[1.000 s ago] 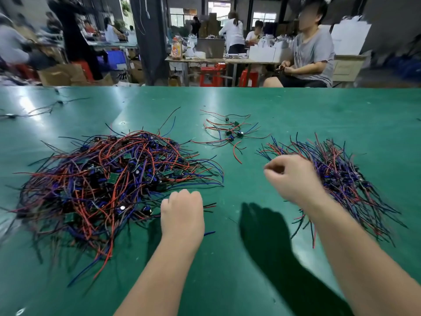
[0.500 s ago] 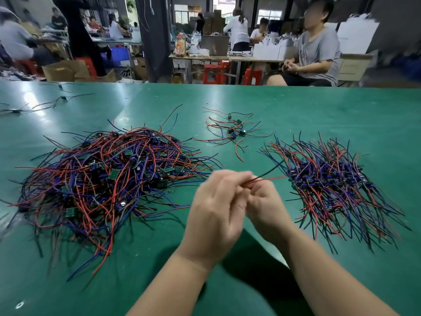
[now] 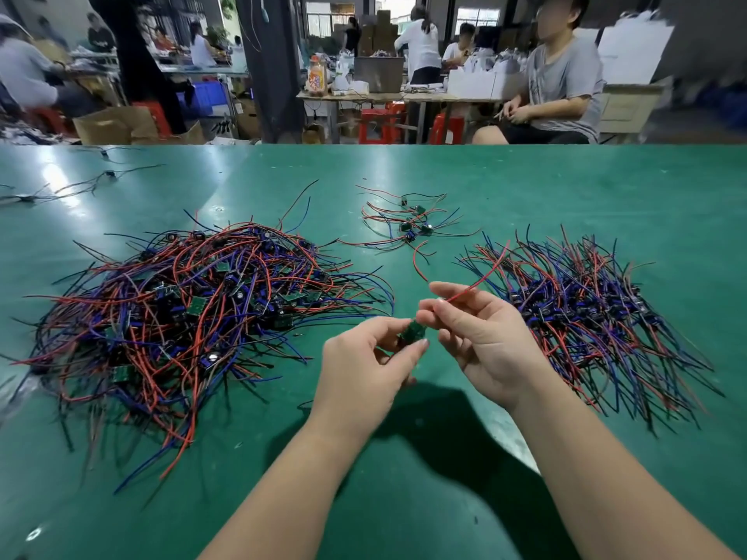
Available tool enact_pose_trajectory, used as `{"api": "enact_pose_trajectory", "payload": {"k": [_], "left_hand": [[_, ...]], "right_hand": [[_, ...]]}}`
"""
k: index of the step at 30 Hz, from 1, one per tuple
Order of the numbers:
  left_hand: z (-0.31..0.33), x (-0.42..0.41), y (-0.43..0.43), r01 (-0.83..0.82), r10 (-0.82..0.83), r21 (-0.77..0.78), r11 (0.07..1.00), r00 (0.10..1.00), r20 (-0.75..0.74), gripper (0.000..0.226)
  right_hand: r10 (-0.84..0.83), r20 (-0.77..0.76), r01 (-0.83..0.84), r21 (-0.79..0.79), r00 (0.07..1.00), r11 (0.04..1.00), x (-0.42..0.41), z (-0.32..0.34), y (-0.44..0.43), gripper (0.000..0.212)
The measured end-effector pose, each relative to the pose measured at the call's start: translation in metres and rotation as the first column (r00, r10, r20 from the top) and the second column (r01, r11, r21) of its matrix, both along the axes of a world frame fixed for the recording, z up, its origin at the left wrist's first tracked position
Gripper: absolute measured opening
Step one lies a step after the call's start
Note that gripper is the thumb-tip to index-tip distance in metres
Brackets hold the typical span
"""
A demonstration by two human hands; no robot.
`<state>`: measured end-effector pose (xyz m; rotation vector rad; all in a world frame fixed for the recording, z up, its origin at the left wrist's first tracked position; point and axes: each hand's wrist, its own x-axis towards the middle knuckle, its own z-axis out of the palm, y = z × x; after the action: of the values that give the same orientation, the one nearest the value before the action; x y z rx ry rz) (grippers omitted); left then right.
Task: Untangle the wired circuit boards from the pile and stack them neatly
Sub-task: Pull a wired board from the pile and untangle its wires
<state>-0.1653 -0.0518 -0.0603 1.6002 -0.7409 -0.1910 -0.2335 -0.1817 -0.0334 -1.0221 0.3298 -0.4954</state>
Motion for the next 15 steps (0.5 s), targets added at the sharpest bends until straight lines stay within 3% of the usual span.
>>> {"api": "enact_pose_trajectory", "payload": {"k": [3, 7, 11, 15], "left_hand": [[0.002, -0.004, -0.001, 0.145, -0.137, 0.066, 0.987, 0.984, -0.117, 0.006], [0.013, -0.008, -0.003, 0.283, -0.291, -0.084, 0.956, 0.858, -0.423, 0.009], [0.023, -0.006, 0.001, 0.324, -0.404, -0.245, 0.914, 0.667, -0.626, 0.033], [0.029, -0.004, 0.006, 0.422, -0.484, -0.311, 0.852, 0.404, -0.776, 0.033]], "right_hand": [[-0.053, -0.066, 0.048, -0.075, 0.996, 0.996, -0.001, 0.001, -0.003, 0.023], [-0.036, -0.099, 0.035, -0.014, 0.994, 0.999, 0.0, 0.001, -0.006, 0.007], [0.038, -0.06, -0.028, 0.152, 0.997, 0.988, -0.001, 0.004, -0.008, 0.008], [0.03, -0.072, -0.024, 0.079, 0.997, 0.997, -0.001, 0.004, -0.006, 0.007]]}}
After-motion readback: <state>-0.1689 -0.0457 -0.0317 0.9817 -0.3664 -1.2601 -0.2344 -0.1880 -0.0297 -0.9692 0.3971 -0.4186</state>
